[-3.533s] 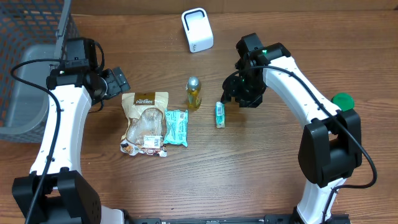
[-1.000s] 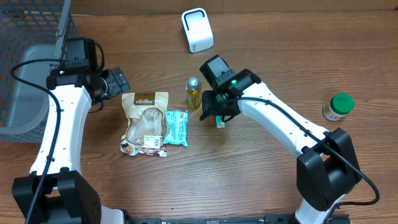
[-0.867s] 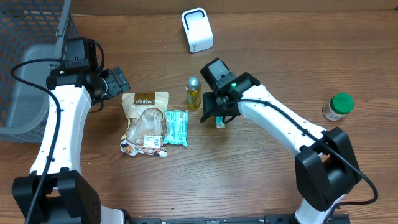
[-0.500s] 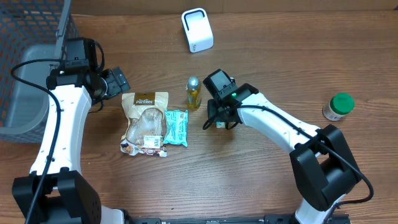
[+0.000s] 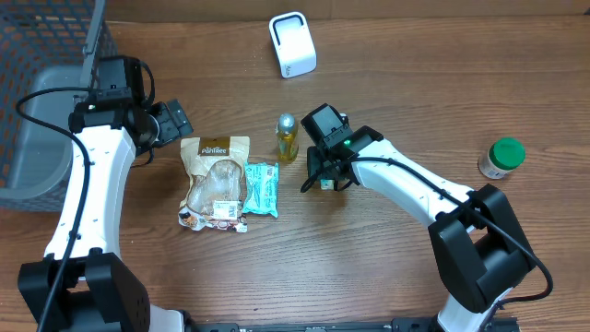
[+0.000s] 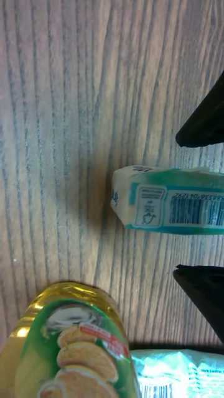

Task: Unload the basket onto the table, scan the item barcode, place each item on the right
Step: 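Close the right gripper on the Kleenex pack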

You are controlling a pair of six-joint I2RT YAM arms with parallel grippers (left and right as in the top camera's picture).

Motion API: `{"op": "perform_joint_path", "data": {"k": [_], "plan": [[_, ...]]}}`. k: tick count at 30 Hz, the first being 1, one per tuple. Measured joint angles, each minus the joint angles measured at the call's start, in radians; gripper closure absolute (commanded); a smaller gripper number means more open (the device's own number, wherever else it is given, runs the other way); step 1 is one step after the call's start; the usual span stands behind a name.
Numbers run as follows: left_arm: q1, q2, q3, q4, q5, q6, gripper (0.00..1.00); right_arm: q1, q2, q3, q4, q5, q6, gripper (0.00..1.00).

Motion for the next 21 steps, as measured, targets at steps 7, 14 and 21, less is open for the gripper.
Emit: {"op": "perform_joint_path", "data": {"k": [7, 14, 21], "plan": [[0.0, 0.0, 0.0, 0.0, 0.0, 0.0, 0.0, 0.0, 0.014, 0.0, 0.003, 0.001, 0.001, 0.42], [0.0, 0.0, 0.0, 0.0, 0.0, 0.0, 0.0, 0.0, 0.064, -0.001, -0.004, 0.004, 0.001, 0.53], [0.0, 0.0, 0.0, 0.0, 0.0, 0.0, 0.0, 0.0, 0.065, -0.001, -0.009, 0.011, -0.003, 0.65]]}}
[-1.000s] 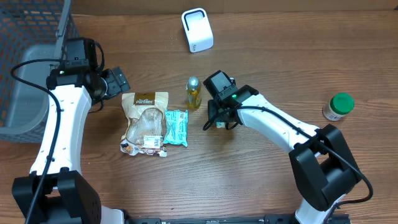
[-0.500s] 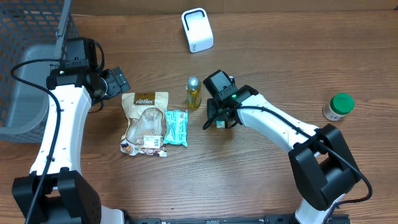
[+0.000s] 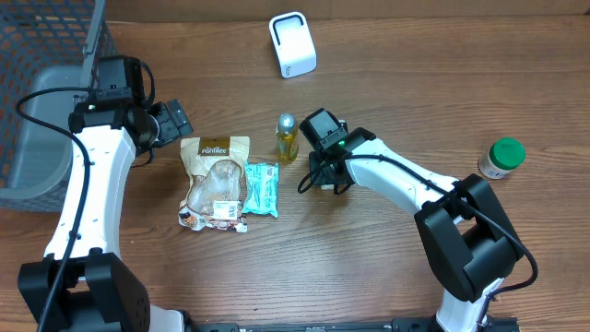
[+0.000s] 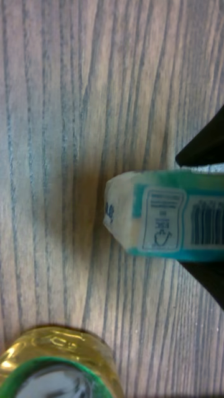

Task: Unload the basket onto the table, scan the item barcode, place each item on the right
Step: 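Close the right gripper on the Kleenex pack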

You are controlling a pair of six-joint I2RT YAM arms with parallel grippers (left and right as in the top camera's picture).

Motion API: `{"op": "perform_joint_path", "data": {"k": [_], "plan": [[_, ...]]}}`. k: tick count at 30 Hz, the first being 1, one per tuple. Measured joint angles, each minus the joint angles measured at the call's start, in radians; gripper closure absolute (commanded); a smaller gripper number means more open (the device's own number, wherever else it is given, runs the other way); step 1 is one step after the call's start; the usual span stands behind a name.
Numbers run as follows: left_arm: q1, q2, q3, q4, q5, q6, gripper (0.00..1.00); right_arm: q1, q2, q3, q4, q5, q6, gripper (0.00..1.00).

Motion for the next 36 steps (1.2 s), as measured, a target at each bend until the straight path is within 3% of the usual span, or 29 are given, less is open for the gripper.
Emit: {"op": "perform_joint_path", "data": {"k": [4, 7, 12, 19, 23, 25, 27, 30, 32, 33, 36], "plan": [[0.0, 0.0, 0.0, 0.0, 0.0, 0.0, 0.0, 0.0, 0.0, 0.0, -0.008, 0.015, -0.002, 0.62], [0.0, 0.0, 0.0, 0.0, 0.0, 0.0, 0.01, 0.0, 0.0, 0.0, -0.019, 0.02, -0.005, 0.52], [0.0, 0.0, 0.0, 0.0, 0.0, 0.0, 0.0, 0.0, 0.0, 0.0, -0.061, 0.014, -0.006, 0.52], [0.0, 0.0, 0.0, 0.0, 0.0, 0.0, 0.0, 0.0, 0.0, 0.0, -0.077, -0.012, -0.011, 0.8], [0.0, 0.0, 0.0, 0.0, 0.0, 0.0, 0.0, 0.0, 0.0, 0.0, -0.076, -0.019, -0.006, 0.81], [0.0, 0.0, 0.0, 0.0, 0.0, 0.0, 0.0, 0.0, 0.0, 0.0, -0.075, -0.02, -0.003, 0.61], [0.0, 0.0, 0.0, 0.0, 0.0, 0.0, 0.0, 0.0, 0.0, 0.0, -0.068, -0.02, -0.008, 0.49], [0.0, 0.0, 0.0, 0.0, 0.0, 0.0, 0.01, -0.001, 0.0, 0.0, -0.038, -0.007, -0.008, 0.46], [0.0, 0.0, 0.0, 0.0, 0.0, 0.0, 0.0, -0.002, 0.0, 0.0, -0.007, 0.008, -0.007, 0.53], [0.0, 0.0, 0.0, 0.0, 0.0, 0.0, 0.0, -0.002, 0.0, 0.0, 0.002, 0.011, -0.007, 0.67], [0.0, 0.0, 0.0, 0.0, 0.0, 0.0, 0.0, -0.002, 0.0, 0.0, 0.014, 0.022, -0.012, 0.83]]}}
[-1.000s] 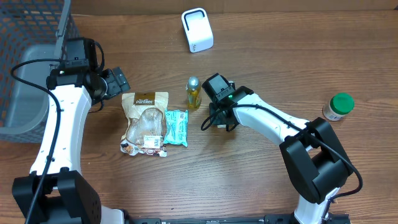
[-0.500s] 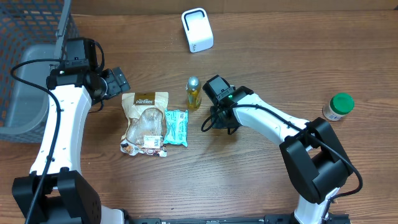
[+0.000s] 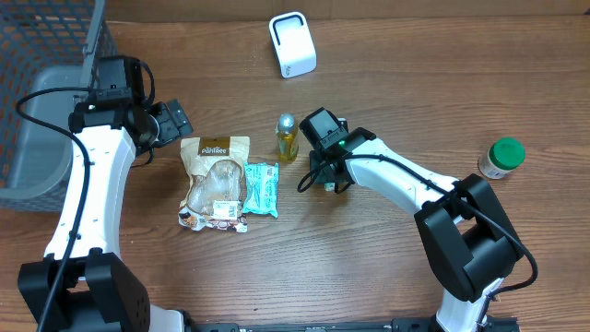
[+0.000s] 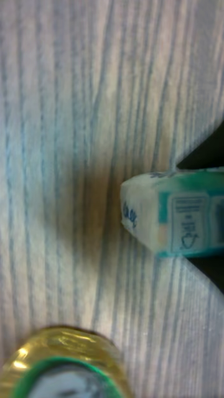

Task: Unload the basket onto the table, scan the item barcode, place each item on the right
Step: 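Close the right gripper on the Kleenex pack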

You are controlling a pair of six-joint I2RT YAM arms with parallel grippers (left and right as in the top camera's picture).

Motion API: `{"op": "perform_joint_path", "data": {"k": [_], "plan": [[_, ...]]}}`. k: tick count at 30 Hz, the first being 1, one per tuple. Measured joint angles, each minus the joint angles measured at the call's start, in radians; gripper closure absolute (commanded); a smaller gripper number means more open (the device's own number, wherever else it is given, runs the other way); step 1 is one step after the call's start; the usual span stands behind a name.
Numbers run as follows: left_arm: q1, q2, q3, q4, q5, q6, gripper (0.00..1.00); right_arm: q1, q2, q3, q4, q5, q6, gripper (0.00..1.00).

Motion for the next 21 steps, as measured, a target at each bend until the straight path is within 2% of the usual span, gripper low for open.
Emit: {"op": "perform_joint_path", "data": {"k": [3, 4, 5, 6, 10, 18, 19, 21], "plan": [[0.0, 0.0, 0.0, 0.0, 0.0, 0.0, 0.0, 0.0, 0.0, 0.0, 0.002, 0.007, 0.005, 0.83], [0.0, 0.0, 0.0, 0.0, 0.0, 0.0, 0.0, 0.0, 0.0, 0.0, 0.002, 0.008, 0.006, 0.76], [0.0, 0.0, 0.0, 0.0, 0.0, 0.0, 0.0, 0.0, 0.0, 0.0, 0.001, 0.01, 0.006, 0.6], [0.0, 0.0, 0.0, 0.0, 0.0, 0.0, 0.0, 0.0, 0.0, 0.0, 0.002, 0.012, 0.003, 0.54], [0.0, 0.0, 0.0, 0.0, 0.0, 0.0, 0.0, 0.0, 0.0, 0.0, 0.011, 0.023, 0.003, 0.46], [0.0, 0.0, 0.0, 0.0, 0.0, 0.0, 0.0, 0.0, 0.0, 0.0, 0.087, 0.064, 0.003, 0.49], [0.0, 0.0, 0.0, 0.0, 0.0, 0.0, 0.0, 0.0, 0.0, 0.0, 0.092, 0.066, 0.004, 0.52], [0.0, 0.0, 0.0, 0.0, 0.0, 0.0, 0.0, 0.0, 0.0, 0.0, 0.093, 0.072, 0.003, 0.71]]}}
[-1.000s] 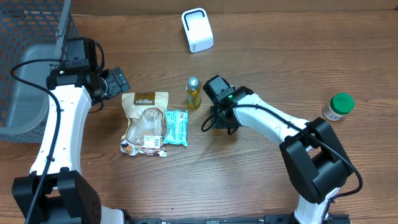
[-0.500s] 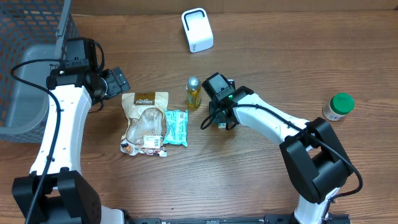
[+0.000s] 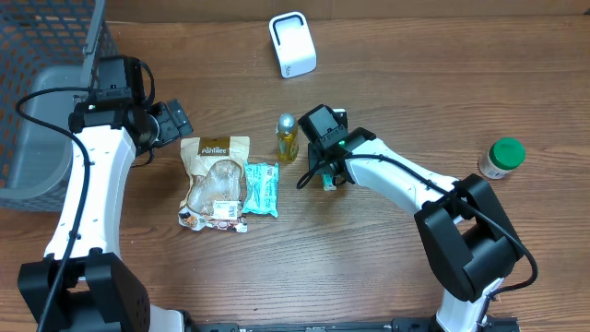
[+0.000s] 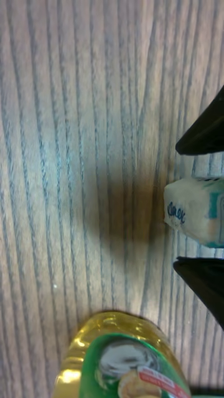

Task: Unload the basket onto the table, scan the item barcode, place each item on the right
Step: 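Close the right gripper on the Kleenex pack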

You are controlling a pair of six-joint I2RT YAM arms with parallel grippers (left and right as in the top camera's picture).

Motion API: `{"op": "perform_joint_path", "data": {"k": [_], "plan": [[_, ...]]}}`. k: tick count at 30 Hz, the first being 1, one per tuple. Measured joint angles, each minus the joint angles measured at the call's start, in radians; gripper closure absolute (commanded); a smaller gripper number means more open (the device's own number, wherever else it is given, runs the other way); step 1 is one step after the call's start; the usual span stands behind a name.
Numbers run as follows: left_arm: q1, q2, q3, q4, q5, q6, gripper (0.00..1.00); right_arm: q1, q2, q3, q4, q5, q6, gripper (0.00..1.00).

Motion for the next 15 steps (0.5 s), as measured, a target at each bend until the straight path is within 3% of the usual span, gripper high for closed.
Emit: {"op": "perform_joint_path", "data": {"k": [2, 5, 6, 9, 12, 15], "plan": [[0.0, 0.0, 0.0, 0.0, 0.0, 0.0, 0.0, 0.0, 0.0, 0.0, -0.002, 0.007, 0.007, 0.83], [0.0, 0.0, 0.0, 0.0, 0.0, 0.0, 0.0, 0.0, 0.0, 0.0, 0.0, 0.013, 0.003, 0.85], [0.0, 0.0, 0.0, 0.0, 0.0, 0.0, 0.01, 0.0, 0.0, 0.0, -0.001, 0.014, 0.003, 0.81], [0.0, 0.0, 0.0, 0.0, 0.0, 0.0, 0.0, 0.0, 0.0, 0.0, -0.001, 0.015, 0.004, 0.5], [0.0, 0.0, 0.0, 0.0, 0.0, 0.0, 0.01, 0.0, 0.0, 0.0, -0.002, 0.016, 0.002, 0.43], [0.0, 0.0, 0.0, 0.0, 0.0, 0.0, 0.01, 0.0, 0.0, 0.0, -0.008, 0.016, 0.001, 0.43]]}}
